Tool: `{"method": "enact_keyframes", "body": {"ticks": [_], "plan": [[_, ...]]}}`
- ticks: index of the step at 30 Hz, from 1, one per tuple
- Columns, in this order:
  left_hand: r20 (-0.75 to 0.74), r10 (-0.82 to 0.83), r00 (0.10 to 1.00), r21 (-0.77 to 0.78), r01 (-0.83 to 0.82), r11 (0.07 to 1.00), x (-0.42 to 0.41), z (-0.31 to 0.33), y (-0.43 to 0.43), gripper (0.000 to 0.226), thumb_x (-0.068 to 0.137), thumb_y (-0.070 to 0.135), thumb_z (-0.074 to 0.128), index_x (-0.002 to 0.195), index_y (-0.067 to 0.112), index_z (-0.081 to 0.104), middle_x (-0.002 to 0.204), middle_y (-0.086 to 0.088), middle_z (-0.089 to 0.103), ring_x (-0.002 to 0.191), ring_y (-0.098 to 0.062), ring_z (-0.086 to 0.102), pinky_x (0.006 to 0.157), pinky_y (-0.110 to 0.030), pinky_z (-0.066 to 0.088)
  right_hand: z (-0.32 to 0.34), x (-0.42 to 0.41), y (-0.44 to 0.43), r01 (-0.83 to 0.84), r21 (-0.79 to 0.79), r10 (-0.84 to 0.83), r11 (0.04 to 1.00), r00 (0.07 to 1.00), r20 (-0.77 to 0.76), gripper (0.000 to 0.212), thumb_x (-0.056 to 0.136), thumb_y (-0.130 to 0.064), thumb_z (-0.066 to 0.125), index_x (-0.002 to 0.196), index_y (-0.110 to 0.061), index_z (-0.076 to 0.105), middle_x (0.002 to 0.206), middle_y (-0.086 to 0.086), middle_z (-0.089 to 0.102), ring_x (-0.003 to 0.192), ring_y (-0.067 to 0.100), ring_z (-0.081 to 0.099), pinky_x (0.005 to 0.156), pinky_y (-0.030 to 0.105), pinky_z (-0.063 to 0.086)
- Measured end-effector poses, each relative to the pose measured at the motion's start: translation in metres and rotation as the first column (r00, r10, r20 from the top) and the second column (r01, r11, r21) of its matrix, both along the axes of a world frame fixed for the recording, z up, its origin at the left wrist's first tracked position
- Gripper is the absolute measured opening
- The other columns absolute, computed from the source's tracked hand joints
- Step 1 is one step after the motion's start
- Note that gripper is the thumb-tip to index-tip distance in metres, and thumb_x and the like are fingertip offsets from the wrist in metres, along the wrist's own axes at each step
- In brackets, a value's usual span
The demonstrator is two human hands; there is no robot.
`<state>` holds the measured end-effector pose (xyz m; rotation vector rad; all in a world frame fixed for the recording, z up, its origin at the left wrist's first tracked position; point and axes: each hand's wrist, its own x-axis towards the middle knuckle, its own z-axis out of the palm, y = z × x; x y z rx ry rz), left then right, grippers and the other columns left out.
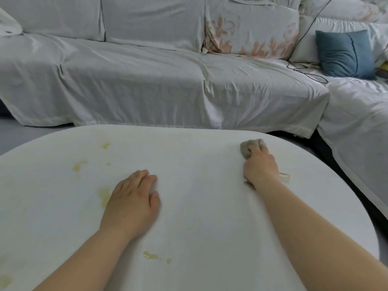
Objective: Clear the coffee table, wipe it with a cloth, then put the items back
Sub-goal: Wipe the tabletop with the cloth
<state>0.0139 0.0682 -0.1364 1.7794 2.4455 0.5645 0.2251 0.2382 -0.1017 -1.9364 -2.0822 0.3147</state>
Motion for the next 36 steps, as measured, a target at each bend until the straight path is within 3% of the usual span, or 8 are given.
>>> {"method": "enact_keyframes", "body": {"ticks": [4,11,14,16,18,22,27,36], "plan": [[-0.011,-0.011,1.0,0.039,0.012,0.999,-0.001,0.0,0.0,0.069,0.076,0.045,0.004,0.135,0.024,0.03,0.151,0.003,0.023,0.14,-0.011,0.014,0.11,-0.025,0.006,-0.001,-0.068,0.017,-0.039,0.0,0.039,0.999,0.999,-0.007,0.056,0.086,-0.001,0.031,0.14,-0.013,0.022,0.155,0.015,-0.001,0.141,0.032,0.006,0.115,0.037,0.012],[-0.056,-0.015,0.998,0.033,0.017,0.999,0.003,0.005,-0.003,0.078,0.068,0.045,-0.006,0.135,0.025,0.029,0.151,0.004,0.024,0.139,-0.009,0.015,0.108,-0.021,0.004,-0.005,-0.127,0.021,-0.602,0.01,0.602,0.798,0.797,-0.058,0.049,0.083,-0.001,0.039,0.127,-0.021,0.048,0.152,0.0,0.025,0.128,0.028,0.037,0.101,0.033,0.031],[-0.077,-0.006,0.997,0.011,0.006,1.0,0.007,0.01,-0.005,0.061,0.076,0.039,0.015,0.121,0.018,0.052,0.136,-0.003,0.05,0.128,-0.015,0.043,0.106,-0.027,0.03,-0.002,-0.09,0.052,-0.401,0.063,0.406,0.914,0.909,-0.098,0.05,0.082,0.002,0.039,0.128,-0.018,0.046,0.148,0.006,0.032,0.126,0.03,0.04,0.101,0.032,0.032],[-0.111,-0.018,0.994,0.021,0.021,1.0,0.009,0.016,-0.006,0.046,0.072,0.031,0.031,0.094,0.016,0.068,0.103,-0.003,0.072,0.099,-0.017,0.066,0.08,-0.027,0.052,-0.003,-0.072,0.064,-0.168,0.046,0.171,0.985,0.981,-0.093,0.053,0.08,0.002,0.036,0.129,-0.016,0.043,0.152,0.007,0.022,0.124,0.034,0.04,0.099,0.036,0.034],[-0.149,-0.031,0.988,0.017,0.034,0.999,0.009,0.019,-0.006,0.039,0.07,0.029,0.035,0.084,0.017,0.07,0.091,0.0,0.074,0.087,-0.016,0.07,0.082,-0.026,0.047,-0.004,-0.073,0.059,-0.122,0.026,0.122,0.992,0.992,-0.03,0.055,0.08,0.002,0.036,0.131,-0.016,0.04,0.154,0.008,0.012,0.129,0.034,0.034,0.102,0.038,0.031],[-0.225,-0.002,0.974,0.021,0.007,1.0,0.011,0.021,-0.007,0.038,0.07,0.026,0.036,0.083,0.014,0.07,0.088,-0.003,0.074,0.084,-0.019,0.07,0.087,-0.033,0.027,-0.007,-0.096,0.013,-0.378,0.077,0.385,0.922,0.917,-0.109,0.058,0.078,0.004,0.039,0.127,-0.026,0.047,0.155,0.0,0.015,0.128,0.029,0.038,0.102,0.028,0.03],[-0.208,-0.02,0.978,0.013,0.023,1.0,0.014,0.026,-0.01,0.039,0.069,0.026,0.036,0.081,0.011,0.07,0.086,-0.006,0.074,0.08,-0.021,0.07,0.078,-0.029,0.049,-0.021,-0.08,-0.051,-0.637,0.112,0.645,0.763,0.76,-0.078,0.049,0.083,-0.005,0.04,0.126,-0.027,0.049,0.153,-0.004,0.023,0.127,0.026,0.038,0.103,0.028,0.028],[-0.176,-0.019,0.984,0.038,0.026,0.999,0.015,0.024,-0.015,0.047,0.07,0.025,0.028,0.082,0.004,0.068,0.083,-0.013,0.07,0.078,-0.031,0.066,0.079,-0.031,0.028,-0.01,0.024,-0.079,-0.215,0.089,0.224,0.972,0.969,-0.106,0.051,0.083,-0.001,0.038,0.127,-0.025,0.047,0.153,-0.004,0.021,0.129,0.024,0.034,0.099,0.025,0.025]]}}
